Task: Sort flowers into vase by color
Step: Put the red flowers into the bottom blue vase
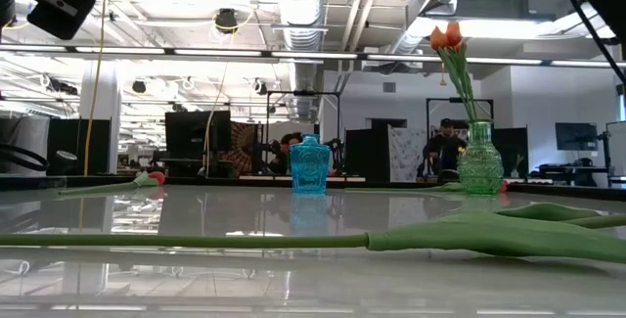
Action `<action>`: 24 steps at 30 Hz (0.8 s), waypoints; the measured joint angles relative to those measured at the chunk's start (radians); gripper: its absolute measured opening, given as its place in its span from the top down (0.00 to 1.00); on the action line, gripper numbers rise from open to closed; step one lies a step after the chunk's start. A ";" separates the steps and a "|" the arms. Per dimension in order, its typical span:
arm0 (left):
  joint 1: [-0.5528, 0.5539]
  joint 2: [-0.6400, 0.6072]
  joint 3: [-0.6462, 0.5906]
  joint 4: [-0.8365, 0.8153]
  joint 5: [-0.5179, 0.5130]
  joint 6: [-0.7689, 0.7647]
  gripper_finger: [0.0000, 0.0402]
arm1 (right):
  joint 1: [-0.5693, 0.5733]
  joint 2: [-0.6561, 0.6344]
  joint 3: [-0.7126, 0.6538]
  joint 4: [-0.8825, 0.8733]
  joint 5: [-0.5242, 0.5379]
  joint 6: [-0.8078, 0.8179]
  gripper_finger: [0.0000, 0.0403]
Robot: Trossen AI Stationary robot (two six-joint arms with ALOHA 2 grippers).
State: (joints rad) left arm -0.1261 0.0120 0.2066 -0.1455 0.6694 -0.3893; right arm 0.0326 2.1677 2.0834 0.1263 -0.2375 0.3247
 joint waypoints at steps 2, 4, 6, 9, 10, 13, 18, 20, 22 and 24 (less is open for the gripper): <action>0.000 0.000 0.000 -0.011 -0.022 0.000 0.90 | -0.001 0.000 0.000 -0.006 0.006 -0.016 0.96; 0.000 0.000 0.000 -0.021 -0.046 0.000 0.87 | -0.002 0.001 0.000 -0.005 0.016 -0.014 0.96; 0.000 0.000 0.000 -0.031 -0.068 -0.012 0.83 | 0.002 0.000 0.000 -0.011 0.027 -0.011 0.96; 0.000 0.000 0.000 -0.032 -0.082 -0.030 0.77 | 0.008 0.009 0.000 -0.022 0.034 -0.029 0.96; 0.000 0.000 0.000 -0.032 -0.082 -0.031 0.74 | 0.009 0.012 0.000 -0.021 0.040 -0.031 0.95; 0.000 0.000 0.000 -0.031 -0.082 -0.045 0.68 | 0.013 0.016 -0.001 -0.028 0.060 0.008 0.95; 0.000 0.000 0.000 -0.031 -0.052 -0.049 0.62 | 0.026 0.013 -0.001 -0.056 0.082 -0.026 0.95; 0.000 0.000 0.000 -0.031 -0.049 -0.045 0.61 | 0.029 0.014 -0.001 -0.048 0.082 -0.034 0.95; 0.000 0.000 0.000 -0.031 -0.046 -0.047 0.61 | 0.033 0.013 -0.001 -0.040 0.082 -0.035 0.95; 0.000 0.000 0.000 -0.031 -0.037 -0.060 0.61 | 0.038 0.013 -0.001 -0.043 0.082 -0.035 0.95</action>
State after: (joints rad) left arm -0.1257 0.0124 0.2066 -0.1770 0.6325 -0.4490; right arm 0.0710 2.1807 2.0823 0.0832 -0.1554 0.2897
